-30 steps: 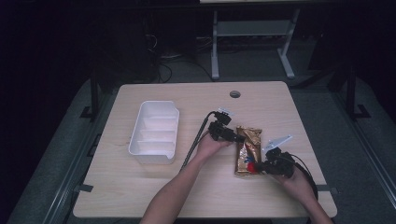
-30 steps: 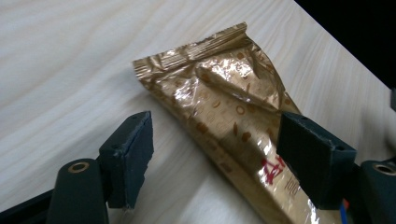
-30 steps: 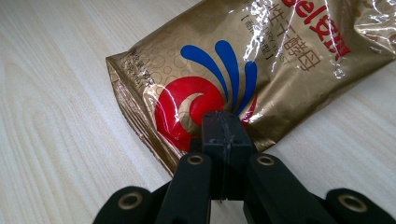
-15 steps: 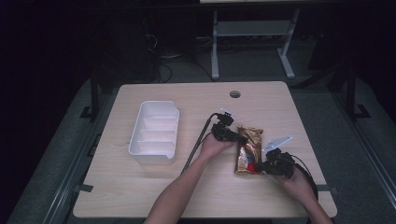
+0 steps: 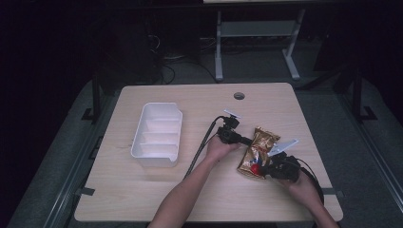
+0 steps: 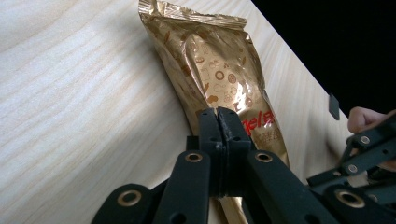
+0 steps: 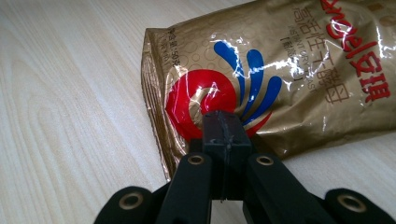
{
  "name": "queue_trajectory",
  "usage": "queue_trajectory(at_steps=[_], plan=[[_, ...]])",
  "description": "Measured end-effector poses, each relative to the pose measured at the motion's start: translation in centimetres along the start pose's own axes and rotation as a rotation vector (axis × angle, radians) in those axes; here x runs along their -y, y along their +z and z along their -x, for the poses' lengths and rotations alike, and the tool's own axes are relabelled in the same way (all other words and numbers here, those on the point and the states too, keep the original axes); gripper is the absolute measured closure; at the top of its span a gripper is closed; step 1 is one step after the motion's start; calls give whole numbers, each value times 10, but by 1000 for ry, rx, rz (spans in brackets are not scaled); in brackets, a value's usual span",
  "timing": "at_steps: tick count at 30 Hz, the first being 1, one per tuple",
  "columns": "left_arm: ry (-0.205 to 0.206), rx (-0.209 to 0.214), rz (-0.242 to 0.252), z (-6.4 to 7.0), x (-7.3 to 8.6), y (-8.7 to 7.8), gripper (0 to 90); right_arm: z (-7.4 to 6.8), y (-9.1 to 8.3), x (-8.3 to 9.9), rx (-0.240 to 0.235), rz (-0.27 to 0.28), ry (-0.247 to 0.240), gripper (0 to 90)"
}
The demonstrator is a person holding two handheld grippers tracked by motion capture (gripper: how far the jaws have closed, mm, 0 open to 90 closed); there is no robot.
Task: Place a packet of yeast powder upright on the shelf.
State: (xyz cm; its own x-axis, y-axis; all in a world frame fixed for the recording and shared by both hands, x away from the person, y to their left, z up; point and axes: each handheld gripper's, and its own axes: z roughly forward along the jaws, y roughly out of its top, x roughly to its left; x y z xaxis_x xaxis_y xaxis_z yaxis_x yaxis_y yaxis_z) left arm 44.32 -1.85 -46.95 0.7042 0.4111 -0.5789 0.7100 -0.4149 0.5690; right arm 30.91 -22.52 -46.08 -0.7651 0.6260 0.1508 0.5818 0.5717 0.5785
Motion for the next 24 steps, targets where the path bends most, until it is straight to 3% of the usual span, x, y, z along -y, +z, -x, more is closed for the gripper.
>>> queue_trajectory(at_steps=[5,7,9,11,13,14,15,17,18,22,24], plan=[[39,-23,4,6,0,-5,864,2,-1,0,-10,-5,11,893],[55,-29,6,8,0,-7,864,5,-5,1,-16,-1,27,801],[100,-61,8,14,1,-14,852,11,-12,1,-15,30,61,765],[106,-63,11,17,2,-16,819,19,-21,2,9,64,106,695],[130,-66,10,23,4,-19,809,30,-28,2,26,89,174,625],[161,-74,2,30,6,-23,809,37,-30,2,28,96,202,593],[161,-74,2,30,6,-23,809,43,-31,2,35,103,231,548],[189,-75,-12,36,11,-22,811,50,-32,2,51,104,257,505],[202,-78,-27,38,13,-21,822,64,-33,1,57,120,318,470],[257,-87,-99,47,25,-6,831,84,-30,-5,37,124,405,411],[268,-93,-96,49,28,-3,835,90,-27,-9,29,123,430,401]])
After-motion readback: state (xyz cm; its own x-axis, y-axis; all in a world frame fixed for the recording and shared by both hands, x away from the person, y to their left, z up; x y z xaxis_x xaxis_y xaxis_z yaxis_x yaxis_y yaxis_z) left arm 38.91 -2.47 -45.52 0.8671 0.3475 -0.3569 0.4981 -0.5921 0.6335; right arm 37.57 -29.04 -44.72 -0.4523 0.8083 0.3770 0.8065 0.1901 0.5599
